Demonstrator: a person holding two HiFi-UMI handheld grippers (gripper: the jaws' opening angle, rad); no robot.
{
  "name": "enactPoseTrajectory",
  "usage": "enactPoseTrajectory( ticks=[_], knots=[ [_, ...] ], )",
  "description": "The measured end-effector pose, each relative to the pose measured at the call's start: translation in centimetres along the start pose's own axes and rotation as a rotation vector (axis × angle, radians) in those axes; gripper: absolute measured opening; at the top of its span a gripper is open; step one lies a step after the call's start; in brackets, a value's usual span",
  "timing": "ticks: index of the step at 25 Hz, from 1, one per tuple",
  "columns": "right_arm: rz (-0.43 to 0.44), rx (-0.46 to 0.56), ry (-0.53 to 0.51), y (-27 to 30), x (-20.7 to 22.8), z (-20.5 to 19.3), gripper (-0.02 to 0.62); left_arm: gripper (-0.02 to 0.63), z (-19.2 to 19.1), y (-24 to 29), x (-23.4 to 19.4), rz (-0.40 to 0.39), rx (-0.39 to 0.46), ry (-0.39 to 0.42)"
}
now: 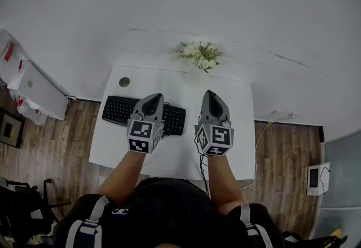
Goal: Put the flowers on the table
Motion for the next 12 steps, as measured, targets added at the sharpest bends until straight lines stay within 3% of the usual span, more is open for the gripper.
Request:
enactPoseTrajectory(
  ticks=[12],
  knots=[
    [-0.080, -0.025, 0.012, -2.8, 1.0, 0.0, 0.002, 0.002, 1.1, -0.1, 1.8, -0.056, 0.024, -0.004]
  ],
)
Point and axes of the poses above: the fingertips, and each gripper's own axes: y forward along the fingers, x to its right, z out of its top, the point moved 5 cm from there along -y, backward along the fingers, and after that the axes turned 5 degrees about -y, right-handed, at the moved point
